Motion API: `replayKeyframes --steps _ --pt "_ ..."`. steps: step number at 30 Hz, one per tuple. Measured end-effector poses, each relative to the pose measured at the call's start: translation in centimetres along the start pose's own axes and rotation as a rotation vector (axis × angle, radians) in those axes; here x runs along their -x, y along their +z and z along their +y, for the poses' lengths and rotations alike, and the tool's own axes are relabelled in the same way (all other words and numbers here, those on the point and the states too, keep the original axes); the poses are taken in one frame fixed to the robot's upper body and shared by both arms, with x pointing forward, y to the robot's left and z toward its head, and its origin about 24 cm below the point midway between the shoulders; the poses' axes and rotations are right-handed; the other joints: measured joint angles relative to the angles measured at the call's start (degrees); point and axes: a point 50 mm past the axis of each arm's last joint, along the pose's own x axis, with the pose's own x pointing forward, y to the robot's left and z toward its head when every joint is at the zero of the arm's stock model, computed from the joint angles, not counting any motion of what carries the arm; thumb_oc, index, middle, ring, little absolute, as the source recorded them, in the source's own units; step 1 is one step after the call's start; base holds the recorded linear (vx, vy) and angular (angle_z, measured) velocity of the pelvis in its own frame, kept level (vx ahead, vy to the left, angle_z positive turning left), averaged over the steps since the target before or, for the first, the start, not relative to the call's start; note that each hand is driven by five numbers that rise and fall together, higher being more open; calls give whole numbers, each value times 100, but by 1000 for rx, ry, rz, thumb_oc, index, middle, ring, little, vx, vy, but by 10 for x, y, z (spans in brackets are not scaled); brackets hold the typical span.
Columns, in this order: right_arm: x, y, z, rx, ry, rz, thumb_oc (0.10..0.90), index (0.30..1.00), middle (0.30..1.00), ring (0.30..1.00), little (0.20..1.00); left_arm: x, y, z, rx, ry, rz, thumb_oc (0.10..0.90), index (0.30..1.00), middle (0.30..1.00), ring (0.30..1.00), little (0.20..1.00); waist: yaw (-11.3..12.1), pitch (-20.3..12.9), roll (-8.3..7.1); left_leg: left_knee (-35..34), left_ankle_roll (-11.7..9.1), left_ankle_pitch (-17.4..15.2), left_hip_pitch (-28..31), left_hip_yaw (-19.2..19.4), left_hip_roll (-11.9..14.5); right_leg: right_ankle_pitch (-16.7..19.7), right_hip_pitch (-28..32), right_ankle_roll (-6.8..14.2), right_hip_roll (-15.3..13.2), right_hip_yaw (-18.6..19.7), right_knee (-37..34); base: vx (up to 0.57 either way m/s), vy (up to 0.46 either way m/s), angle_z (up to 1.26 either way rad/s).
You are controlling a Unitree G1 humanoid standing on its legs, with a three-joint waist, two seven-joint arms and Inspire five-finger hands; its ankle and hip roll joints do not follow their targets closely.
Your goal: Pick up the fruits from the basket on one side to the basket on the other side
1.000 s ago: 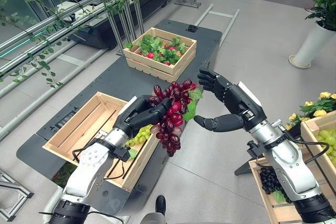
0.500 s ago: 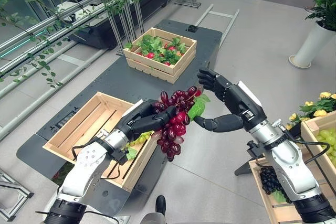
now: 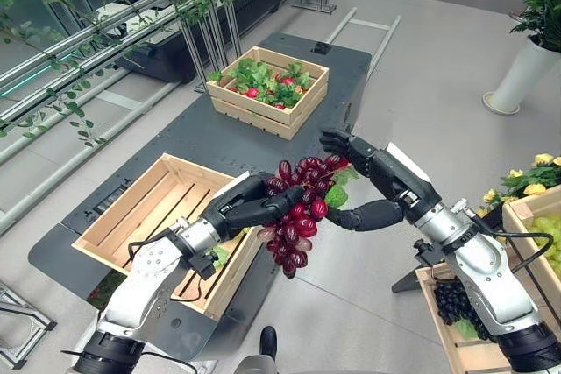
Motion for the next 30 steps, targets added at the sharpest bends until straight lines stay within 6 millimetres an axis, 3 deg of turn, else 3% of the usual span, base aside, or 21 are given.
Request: replayKeyframes --steps 16,17,18,19,20,30 --pt "-3 3 0 58 98 8 800 900 900 900 900 0 -3 0 51 5 17 400 300 300 300 300 10 -22 -12 0 0 1 1 -8 -2 0 3 1 1 1 0 0 0 0" --pt "-3 3 0 59 98 9 725 787 787 787 787 0 -3 0 55 5 18 400 300 300 300 300 9 -25 -13 0 0 1 1 -8 -3 0 3 1 1 1 0 0 0 0" --pt "-3 3 0 59 99 10 596 594 594 594 594 0 -3 0 57 5 19 400 300 300 300 300 9 -30 -16 0 0 1 1 -7 -3 0 3 0 1 2 0 0 0 0" --pt "-3 3 -1 60 98 9 439 359 359 359 359 0 -3 0 58 4 18 400 300 300 300 300 6 -32 -16 0 0 1 1 -7 -2 0 3 1 1 2 0 0 0 0" --pt "-3 3 -1 60 97 9 400 300 300 300 300 0 -3 -1 58 3 19 400 300 300 300 300 4 -33 -16 0 0 1 1 -7 -3 0 3 1 1 2 0 0 0 0" --pt "-3 7 -8 79 70 -4 400 300 300 300 300 -4 -8 -10 77 -48 29 400 300 300 300 300 5 -39 -16 0 0 1 5 -6 -4 1 4 1 1 3 0 0 0 0"
